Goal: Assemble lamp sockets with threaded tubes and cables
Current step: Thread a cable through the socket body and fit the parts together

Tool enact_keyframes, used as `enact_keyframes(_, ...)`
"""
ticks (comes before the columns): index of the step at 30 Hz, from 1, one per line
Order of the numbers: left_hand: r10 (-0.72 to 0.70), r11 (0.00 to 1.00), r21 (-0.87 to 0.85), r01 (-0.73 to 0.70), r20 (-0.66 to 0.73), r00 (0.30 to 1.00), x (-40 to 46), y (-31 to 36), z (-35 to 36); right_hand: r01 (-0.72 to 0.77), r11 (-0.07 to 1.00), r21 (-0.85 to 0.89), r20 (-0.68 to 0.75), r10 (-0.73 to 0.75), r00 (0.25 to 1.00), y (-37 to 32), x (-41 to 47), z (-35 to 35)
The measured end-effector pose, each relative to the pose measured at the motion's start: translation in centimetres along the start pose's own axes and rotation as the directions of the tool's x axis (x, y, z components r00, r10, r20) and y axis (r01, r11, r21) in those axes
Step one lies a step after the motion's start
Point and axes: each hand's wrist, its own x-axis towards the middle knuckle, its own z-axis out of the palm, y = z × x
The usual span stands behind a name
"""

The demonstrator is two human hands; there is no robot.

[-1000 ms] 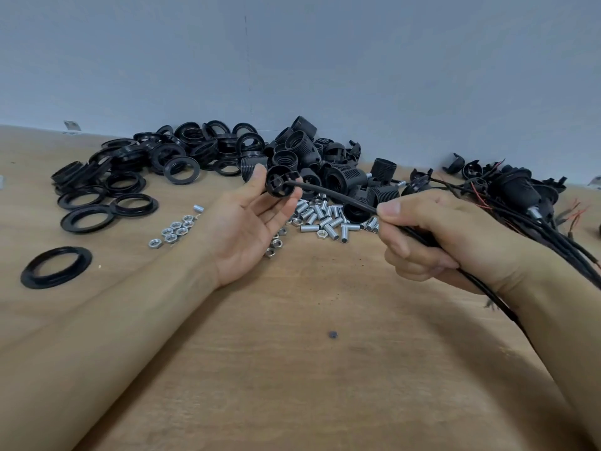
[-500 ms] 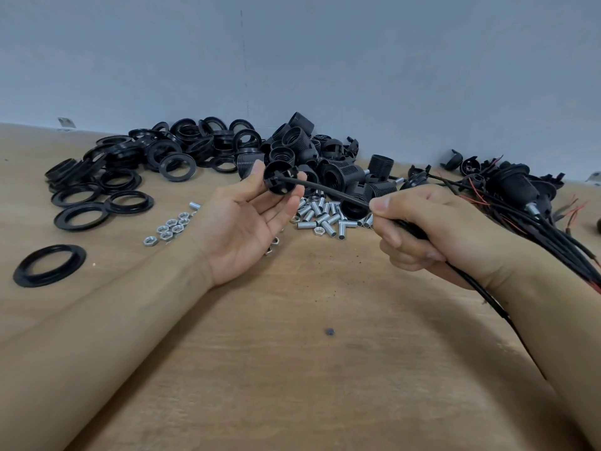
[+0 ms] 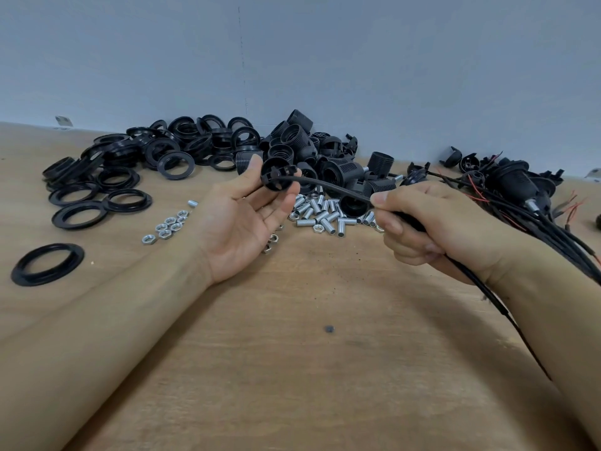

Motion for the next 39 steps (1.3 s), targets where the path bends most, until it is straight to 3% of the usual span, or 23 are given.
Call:
enact_keyframes(6,-0.011,1.000,-0.004,0.011,-0.011,1.000,-0.05,0.08,0.00,0.014,0.999,0.053,-0.075,-0.010,0.997,0.02,0.13,0.02)
enact_keyframes(26,-0.074,0.997,-0.011,0.073,-0.022,0.997,0.18,-0.17,-0.06,0.098,0.990,0.097,-0.102,-0.088,0.991,0.30,0.24,-0.08)
enact_keyframes(31,-0.106,0.994,-0.003,0.105,-0.019,0.994,0.11,-0.11,-0.09,0.132,0.976,0.170,-0.059,-0.124,0.991,0.32,0.12,-0.23)
enact_keyframes(39,-0.106,0.994,0.011,0.106,-0.035,0.994,-0.05,-0.24,0.19,0.100,0.988,0.120,-0.014,-0.099,0.995,0.37,-0.07,-0.12)
